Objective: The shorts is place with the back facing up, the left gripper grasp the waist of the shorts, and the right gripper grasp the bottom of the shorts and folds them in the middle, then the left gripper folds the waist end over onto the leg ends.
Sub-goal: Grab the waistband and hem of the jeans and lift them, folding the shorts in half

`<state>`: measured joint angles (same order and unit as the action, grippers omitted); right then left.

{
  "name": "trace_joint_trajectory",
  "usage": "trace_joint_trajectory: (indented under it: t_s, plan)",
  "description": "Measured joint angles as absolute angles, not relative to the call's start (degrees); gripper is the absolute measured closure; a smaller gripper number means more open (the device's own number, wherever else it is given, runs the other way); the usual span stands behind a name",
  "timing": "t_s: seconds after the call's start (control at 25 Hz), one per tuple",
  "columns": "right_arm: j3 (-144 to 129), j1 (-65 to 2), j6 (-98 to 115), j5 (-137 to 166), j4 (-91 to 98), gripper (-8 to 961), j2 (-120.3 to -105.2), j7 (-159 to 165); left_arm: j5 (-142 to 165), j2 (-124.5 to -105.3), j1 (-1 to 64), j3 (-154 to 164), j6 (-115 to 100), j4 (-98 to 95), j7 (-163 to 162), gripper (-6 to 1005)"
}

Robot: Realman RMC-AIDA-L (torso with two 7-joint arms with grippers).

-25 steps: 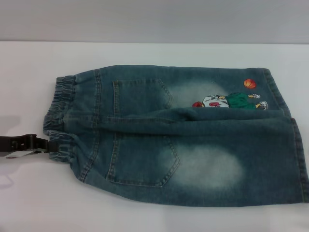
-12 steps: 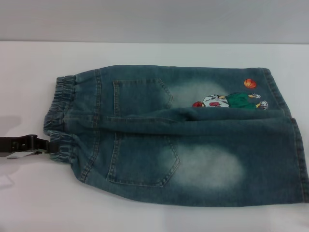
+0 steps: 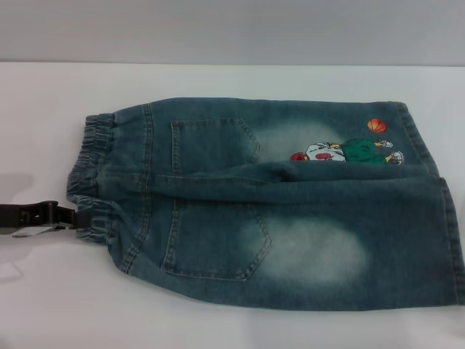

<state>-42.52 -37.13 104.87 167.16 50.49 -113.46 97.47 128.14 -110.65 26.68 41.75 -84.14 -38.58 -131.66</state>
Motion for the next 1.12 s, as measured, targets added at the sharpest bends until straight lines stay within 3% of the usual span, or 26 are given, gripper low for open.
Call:
trace_joint_trajectory:
  t_s: [0.6, 1.12]
  plan:
    - [-42.5, -37.8, 103.2, 166.8, 49.8, 223, -113.85, 97.5, 128.1, -110.74, 27.2, 41.8, -84.2, -38.6, -131.7, 956]
    - [-42.6, -39.2, 102.5, 166.7, 50.1, 222, -115.30, 97.5, 128.1, -110.78, 27.2, 41.8, -84.2, -38.6, -131.6, 956]
